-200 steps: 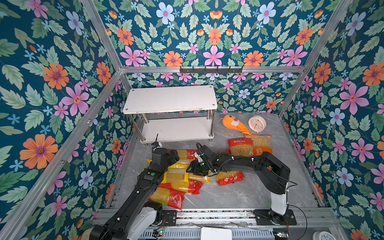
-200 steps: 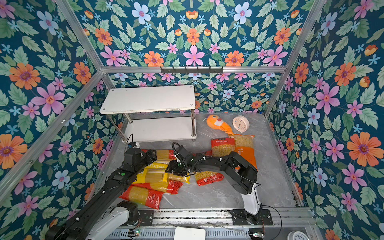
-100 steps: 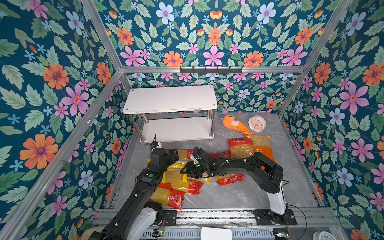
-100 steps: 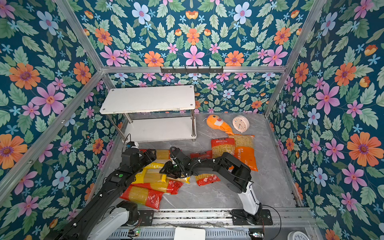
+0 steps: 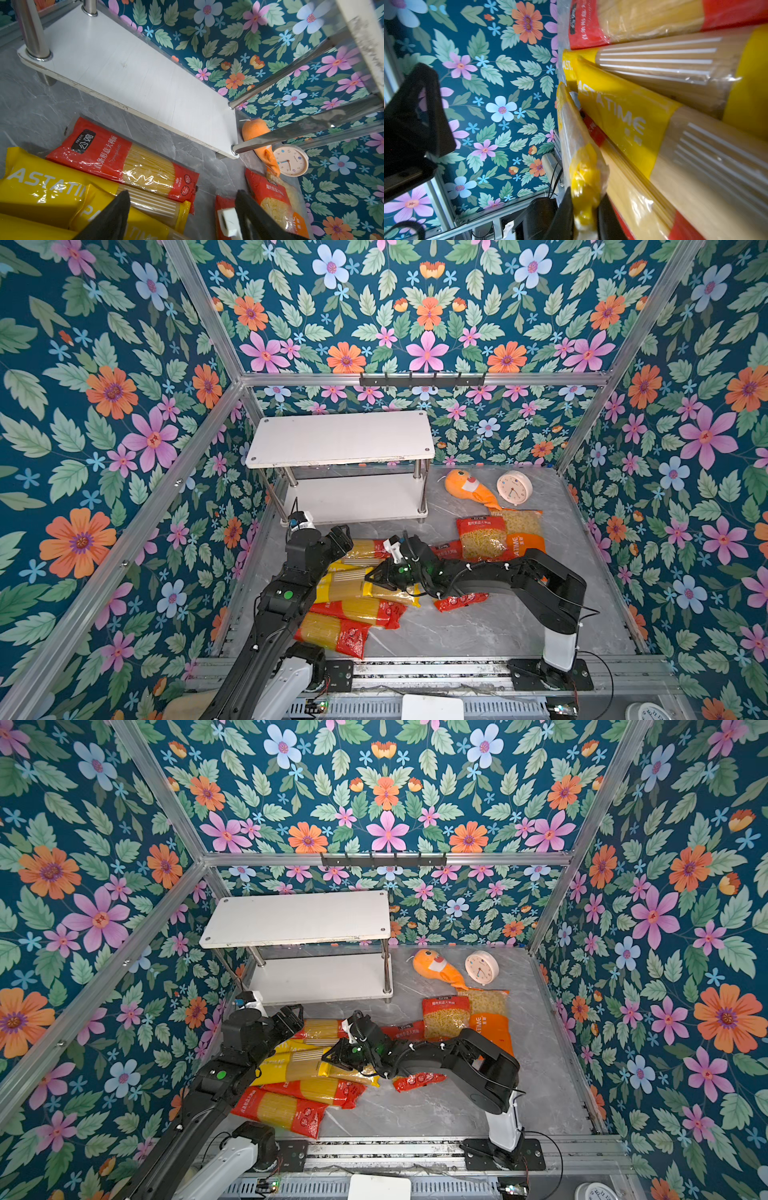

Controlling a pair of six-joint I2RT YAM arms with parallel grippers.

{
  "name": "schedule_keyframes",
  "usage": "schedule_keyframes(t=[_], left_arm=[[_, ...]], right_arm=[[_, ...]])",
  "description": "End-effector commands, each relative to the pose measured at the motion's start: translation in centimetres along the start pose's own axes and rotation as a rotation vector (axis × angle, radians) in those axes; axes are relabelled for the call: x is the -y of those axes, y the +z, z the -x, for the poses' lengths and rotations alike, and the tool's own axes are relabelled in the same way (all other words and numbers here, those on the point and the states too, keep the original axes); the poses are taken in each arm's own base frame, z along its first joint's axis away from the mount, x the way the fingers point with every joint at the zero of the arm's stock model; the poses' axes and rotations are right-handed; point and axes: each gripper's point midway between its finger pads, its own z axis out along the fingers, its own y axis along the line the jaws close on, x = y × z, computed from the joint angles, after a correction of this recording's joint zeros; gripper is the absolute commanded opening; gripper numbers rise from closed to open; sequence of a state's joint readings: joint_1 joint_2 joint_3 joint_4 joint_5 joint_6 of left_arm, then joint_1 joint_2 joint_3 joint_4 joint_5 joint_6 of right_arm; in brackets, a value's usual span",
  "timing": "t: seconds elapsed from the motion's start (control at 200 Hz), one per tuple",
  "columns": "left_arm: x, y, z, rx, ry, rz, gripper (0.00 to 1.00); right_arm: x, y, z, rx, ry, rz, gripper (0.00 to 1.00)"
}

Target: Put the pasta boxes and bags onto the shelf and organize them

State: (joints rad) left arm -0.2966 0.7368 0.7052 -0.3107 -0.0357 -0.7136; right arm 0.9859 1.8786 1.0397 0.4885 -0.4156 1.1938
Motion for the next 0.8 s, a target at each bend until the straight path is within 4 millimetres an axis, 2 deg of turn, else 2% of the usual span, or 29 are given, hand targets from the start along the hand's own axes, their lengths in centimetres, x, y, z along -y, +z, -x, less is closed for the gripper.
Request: schedule_keyframes(t=[0.0, 0.195, 0.28, 0.3, 0.315, 0.45, 0.665, 0.795], left_arm=[[0.0, -1.3, 1.4, 0.054, 0.019, 0.014, 0.82], [0.4, -2.2, 2.5, 0.089, 0.037, 0.017, 0.84], [0.8, -2.2, 2.7, 0.092, 0.034, -0.001, 0.84], [0.8, -2.1, 2.5, 0.088, 0.032, -0.008, 0.84], [0.9, -2.1, 2.4, 0.085, 0.028, -0.013, 0.84], [1.5, -1.4, 1.5, 0.057, -0.02, -0.069, 0.84], [3.6, 0.0, -0.3, 0.016, -0.122, -0.215, 0.84], [3.7, 0.6, -1.7, 0.015, -0.122, -0.19, 0.84]], right_arm=[[-3.7, -2.1, 1.7, 0.091, -0.131, 0.16, 0.17], [-4.3, -6.8, 3.0, 0.199, -0.176, 0.308, 0.15], [-3.6, -8.3, 3.0, 0.242, -0.204, 0.284, 0.13], [-3.1, -8.4, 3.0, 0.248, -0.205, 0.264, 0.13], [-3.9, -9.2, 3.0, 0.264, -0.218, 0.276, 0.12], [-3.5, -11.4, 3.4, 0.345, -0.235, 0.248, 0.1], [-3.0, -14.7, 5.3, 0.472, -0.205, 0.231, 0.05], [-2.9, -16.4, 6.5, 0.54, -0.167, 0.231, 0.02]])
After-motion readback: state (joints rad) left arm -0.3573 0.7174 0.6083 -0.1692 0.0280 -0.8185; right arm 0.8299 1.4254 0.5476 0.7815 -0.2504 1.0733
